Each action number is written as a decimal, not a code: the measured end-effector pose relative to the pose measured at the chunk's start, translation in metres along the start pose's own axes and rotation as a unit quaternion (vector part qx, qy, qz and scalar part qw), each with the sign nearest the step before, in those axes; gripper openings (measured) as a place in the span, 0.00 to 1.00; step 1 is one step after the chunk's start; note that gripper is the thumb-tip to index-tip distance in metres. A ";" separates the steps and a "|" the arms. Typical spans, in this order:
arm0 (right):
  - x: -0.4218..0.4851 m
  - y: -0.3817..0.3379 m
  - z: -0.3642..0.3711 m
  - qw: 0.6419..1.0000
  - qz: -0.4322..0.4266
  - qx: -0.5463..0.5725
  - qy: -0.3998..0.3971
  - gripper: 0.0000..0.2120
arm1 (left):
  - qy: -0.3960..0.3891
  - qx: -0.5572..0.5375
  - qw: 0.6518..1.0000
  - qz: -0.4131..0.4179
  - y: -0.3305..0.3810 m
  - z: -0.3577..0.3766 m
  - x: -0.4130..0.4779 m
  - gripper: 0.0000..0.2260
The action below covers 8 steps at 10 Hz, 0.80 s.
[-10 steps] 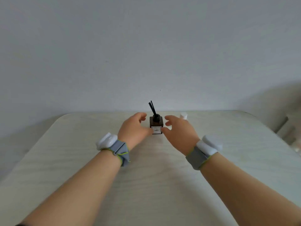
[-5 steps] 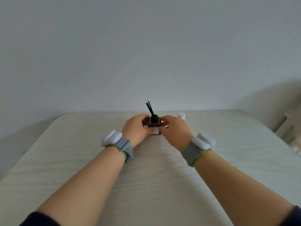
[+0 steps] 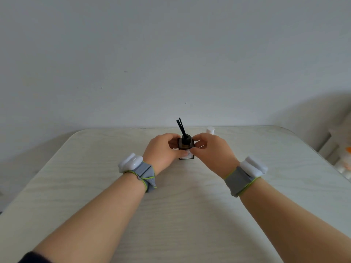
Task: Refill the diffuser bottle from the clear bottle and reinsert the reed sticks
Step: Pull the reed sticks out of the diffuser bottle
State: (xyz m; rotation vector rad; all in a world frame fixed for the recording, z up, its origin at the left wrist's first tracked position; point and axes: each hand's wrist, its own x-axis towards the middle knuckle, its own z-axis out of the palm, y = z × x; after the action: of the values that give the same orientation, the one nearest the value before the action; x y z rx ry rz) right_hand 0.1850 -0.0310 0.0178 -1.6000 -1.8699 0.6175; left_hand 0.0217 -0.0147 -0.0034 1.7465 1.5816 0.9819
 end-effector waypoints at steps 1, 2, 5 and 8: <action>-0.007 0.003 -0.004 1.000 -0.002 0.003 0.002 0.16 | -0.001 -0.009 1.000 0.005 0.003 0.004 -0.007 0.21; -0.017 0.008 -0.009 1.000 -0.006 0.002 -0.002 0.16 | -0.005 -0.012 1.000 0.006 0.005 0.009 -0.017 0.21; -0.030 0.015 -0.010 1.000 -0.007 0.005 -0.017 0.16 | -0.007 -0.003 1.000 0.008 0.008 0.016 -0.036 0.21; -0.032 0.015 -0.011 1.000 -0.023 0.006 0.005 0.18 | -0.006 0.013 1.000 0.005 0.006 0.019 -0.037 0.24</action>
State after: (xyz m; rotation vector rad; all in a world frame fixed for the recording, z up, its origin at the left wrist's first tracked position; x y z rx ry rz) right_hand 0.2067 -0.0603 0.0113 -1.5454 -1.8866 0.5974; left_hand 0.0394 -0.0508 -0.0146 1.7767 1.5870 0.9581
